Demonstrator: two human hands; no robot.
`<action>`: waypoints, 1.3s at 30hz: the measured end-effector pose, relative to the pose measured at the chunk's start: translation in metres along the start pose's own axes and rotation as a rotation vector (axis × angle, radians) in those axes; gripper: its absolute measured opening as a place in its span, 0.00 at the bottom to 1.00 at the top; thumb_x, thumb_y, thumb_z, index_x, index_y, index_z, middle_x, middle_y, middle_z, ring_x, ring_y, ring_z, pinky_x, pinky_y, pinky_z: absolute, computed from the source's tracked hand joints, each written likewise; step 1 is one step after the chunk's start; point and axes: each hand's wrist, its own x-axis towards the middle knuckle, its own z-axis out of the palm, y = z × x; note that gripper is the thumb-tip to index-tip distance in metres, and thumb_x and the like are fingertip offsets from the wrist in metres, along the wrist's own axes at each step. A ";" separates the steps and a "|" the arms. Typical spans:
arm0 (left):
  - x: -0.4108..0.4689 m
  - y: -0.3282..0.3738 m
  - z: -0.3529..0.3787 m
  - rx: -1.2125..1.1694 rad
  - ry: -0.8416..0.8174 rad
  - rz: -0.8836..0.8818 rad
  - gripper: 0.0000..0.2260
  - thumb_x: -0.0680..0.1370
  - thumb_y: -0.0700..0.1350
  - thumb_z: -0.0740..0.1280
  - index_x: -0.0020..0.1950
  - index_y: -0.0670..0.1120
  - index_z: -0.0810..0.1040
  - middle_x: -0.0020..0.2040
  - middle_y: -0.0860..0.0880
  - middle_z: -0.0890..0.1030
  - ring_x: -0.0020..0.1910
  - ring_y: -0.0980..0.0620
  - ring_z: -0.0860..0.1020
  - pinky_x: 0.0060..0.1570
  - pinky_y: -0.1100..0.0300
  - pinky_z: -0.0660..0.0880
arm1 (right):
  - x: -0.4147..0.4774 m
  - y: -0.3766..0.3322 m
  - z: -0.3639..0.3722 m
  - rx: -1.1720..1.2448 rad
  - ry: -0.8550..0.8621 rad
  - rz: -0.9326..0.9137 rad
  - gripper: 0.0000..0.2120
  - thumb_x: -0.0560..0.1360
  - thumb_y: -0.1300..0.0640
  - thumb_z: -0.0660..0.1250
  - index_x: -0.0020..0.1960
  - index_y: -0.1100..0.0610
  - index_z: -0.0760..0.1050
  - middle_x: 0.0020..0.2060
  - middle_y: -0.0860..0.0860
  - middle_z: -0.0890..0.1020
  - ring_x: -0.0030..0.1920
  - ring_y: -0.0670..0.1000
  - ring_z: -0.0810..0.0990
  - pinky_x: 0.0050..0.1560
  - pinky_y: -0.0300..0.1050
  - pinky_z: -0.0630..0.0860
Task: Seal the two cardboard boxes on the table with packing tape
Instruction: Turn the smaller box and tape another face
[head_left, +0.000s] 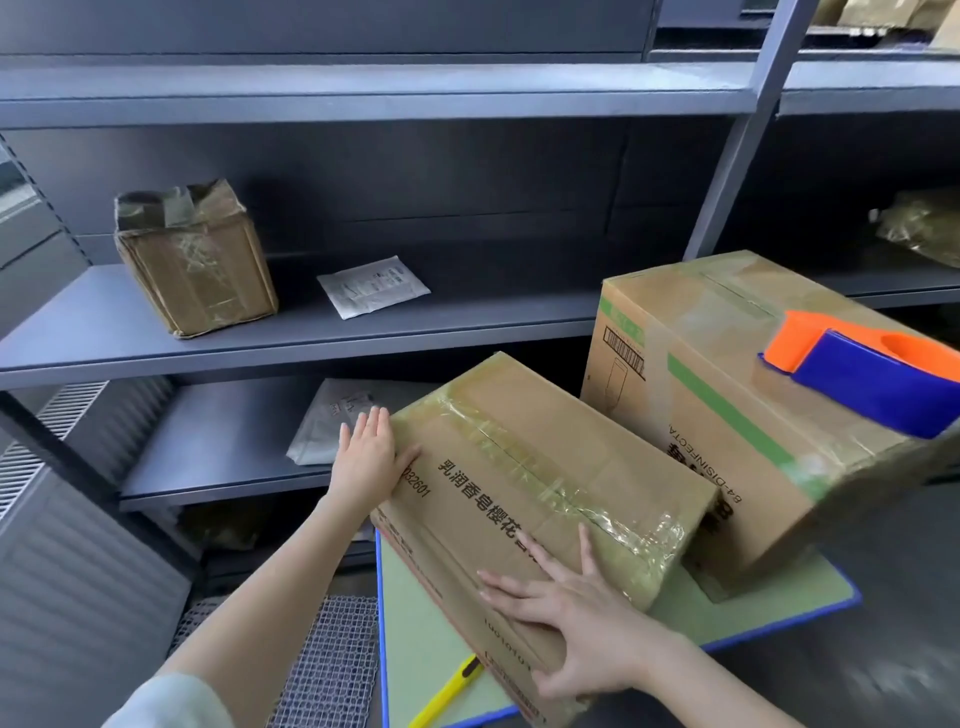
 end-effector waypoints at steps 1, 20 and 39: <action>0.001 -0.001 0.001 -0.011 -0.002 0.004 0.36 0.79 0.62 0.53 0.76 0.39 0.49 0.76 0.42 0.56 0.75 0.45 0.54 0.73 0.49 0.50 | 0.001 0.002 -0.002 0.000 -0.016 -0.013 0.40 0.68 0.44 0.66 0.72 0.32 0.46 0.67 0.22 0.44 0.71 0.46 0.27 0.59 0.69 0.20; -0.035 -0.004 -0.004 0.169 -0.043 -0.400 0.39 0.75 0.67 0.56 0.76 0.44 0.49 0.63 0.43 0.70 0.58 0.43 0.73 0.48 0.54 0.72 | 0.048 0.029 -0.020 -0.128 -0.089 0.124 0.49 0.70 0.39 0.67 0.73 0.41 0.31 0.70 0.42 0.29 0.69 0.52 0.25 0.64 0.69 0.27; -0.056 0.042 0.008 0.403 0.031 -0.402 0.36 0.76 0.69 0.48 0.76 0.47 0.53 0.50 0.48 0.72 0.43 0.52 0.72 0.29 0.62 0.64 | 0.051 0.110 -0.056 -0.069 -0.170 0.029 0.50 0.68 0.54 0.71 0.70 0.35 0.35 0.70 0.35 0.33 0.70 0.41 0.29 0.67 0.54 0.25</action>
